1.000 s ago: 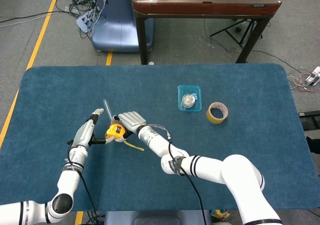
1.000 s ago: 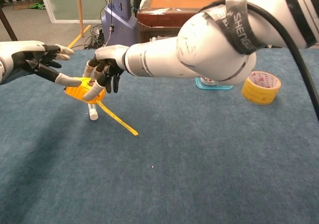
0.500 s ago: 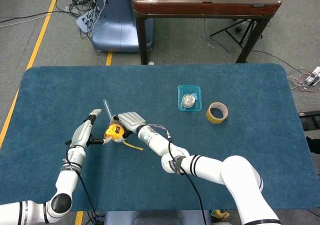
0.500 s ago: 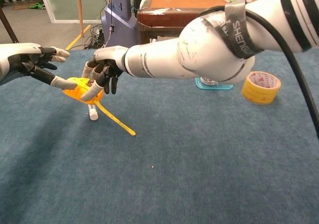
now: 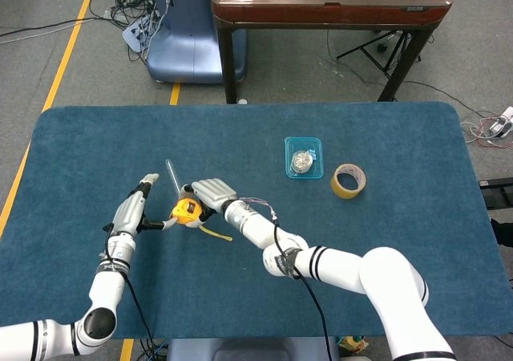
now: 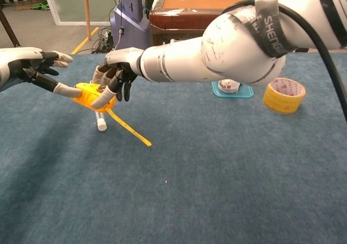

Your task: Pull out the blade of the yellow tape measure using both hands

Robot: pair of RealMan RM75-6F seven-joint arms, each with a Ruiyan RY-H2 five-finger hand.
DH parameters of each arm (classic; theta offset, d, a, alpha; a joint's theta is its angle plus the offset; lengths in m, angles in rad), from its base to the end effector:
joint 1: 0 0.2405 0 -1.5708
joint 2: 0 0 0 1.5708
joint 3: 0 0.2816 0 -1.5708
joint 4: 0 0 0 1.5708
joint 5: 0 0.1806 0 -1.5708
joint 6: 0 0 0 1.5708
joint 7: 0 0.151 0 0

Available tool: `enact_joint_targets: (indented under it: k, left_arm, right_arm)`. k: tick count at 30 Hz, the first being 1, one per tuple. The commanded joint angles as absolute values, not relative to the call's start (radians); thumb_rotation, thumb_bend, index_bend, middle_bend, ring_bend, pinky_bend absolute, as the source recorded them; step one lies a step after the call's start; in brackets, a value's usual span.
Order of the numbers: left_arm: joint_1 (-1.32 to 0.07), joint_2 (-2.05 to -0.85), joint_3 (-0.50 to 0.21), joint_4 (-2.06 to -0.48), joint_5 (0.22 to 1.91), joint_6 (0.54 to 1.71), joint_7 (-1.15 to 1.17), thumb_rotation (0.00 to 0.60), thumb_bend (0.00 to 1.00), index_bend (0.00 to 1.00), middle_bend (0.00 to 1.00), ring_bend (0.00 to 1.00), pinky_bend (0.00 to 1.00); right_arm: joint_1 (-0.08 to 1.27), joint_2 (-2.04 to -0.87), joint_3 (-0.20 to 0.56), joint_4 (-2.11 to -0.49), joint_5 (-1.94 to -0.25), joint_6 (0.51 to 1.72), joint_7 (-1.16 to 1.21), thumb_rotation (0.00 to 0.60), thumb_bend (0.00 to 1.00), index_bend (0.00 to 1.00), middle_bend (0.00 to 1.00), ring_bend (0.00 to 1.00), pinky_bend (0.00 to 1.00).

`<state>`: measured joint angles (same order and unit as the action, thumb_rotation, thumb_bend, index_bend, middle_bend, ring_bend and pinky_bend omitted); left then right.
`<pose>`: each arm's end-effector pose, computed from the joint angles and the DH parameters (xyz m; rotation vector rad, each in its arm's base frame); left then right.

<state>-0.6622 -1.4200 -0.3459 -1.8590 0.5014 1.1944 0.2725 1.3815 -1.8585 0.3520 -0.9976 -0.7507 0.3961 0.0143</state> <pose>-0.1922 0.3427 0.0700 -1.1763 -1.6110 -0.9902 0.0428 -0.4248 -0.1068 2.1411 -1.4476 0.9952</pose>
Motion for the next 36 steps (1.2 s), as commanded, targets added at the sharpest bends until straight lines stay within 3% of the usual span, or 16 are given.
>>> enact_joint_targets:
  k: [1,36]
  left_arm:
    - [-0.663,-1.420,-0.346,-1.856,0.501,1.195,0.273,0.600,0.15,0.00,0.00,0.00,0.00]
    - [-0.655,-1.382,-0.359,-1.822,0.466,1.178,0.263,0.600,0.15,0.00,0.00,0.00,0.00]
  right_arm:
    - [1.380,-1.854,0.348,-1.004,-0.751,0.397,0.016,0.600,0.62,0.64,0.64,0.54,0.46]
    - [1.366,-1.807,0.314,-1.053,-0.758,0.409,0.041,0.600,0.62,0.64,0.64,0.55,0.46]
